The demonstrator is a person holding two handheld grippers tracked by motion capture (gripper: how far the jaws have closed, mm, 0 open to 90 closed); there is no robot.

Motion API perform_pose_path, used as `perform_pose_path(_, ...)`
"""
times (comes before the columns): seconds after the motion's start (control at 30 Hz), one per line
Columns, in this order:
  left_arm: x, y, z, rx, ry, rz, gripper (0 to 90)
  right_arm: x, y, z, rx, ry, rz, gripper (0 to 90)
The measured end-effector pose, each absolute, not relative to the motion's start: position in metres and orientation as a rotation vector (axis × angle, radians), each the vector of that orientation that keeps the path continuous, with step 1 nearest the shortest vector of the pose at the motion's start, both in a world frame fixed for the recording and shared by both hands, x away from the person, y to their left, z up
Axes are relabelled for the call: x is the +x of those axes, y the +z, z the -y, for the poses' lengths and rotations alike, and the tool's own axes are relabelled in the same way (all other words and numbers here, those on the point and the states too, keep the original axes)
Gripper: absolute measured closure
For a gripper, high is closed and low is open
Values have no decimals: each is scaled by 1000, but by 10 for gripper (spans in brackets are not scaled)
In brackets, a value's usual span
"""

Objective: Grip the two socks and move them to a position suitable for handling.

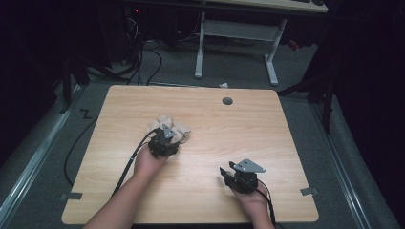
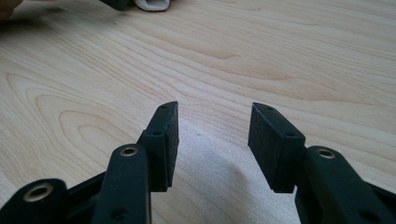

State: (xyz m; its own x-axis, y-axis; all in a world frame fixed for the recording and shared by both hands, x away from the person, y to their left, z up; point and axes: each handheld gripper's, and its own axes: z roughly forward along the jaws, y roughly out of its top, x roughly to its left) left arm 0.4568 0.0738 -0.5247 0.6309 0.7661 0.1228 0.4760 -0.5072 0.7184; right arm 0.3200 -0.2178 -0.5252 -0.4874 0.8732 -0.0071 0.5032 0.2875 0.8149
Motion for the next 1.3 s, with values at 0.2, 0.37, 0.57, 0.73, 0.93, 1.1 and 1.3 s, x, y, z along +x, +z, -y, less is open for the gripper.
perform_pose_path(0.2,459,-527,-73,2198,580,-984,711,320,-525,219,1237,1081,-2102,537)
perform_pose_path(0.37,457,-524,-74,2173,597,-968,864,320,-526,219,1234,1082,-2105,538)
perform_pose_path(0.57,450,-518,-75,2144,605,-939,871,320,-525,219,1236,1080,-2103,538)
perform_pose_path(0.73,443,-513,-77,2122,601,-924,871,320,-526,219,1230,1084,-2108,539)
perform_pose_path(0.93,429,-506,-80,2101,595,-888,871,321,-526,219,1229,1083,-2110,538)
perform_pose_path(1.1,413,-503,-81,2101,595,-851,871,321,-526,218,1235,1086,-2109,538)
perform_pose_path(1.3,377,-503,-88,2093,562,-797,870,321,-525,219,1232,1087,-2106,539)
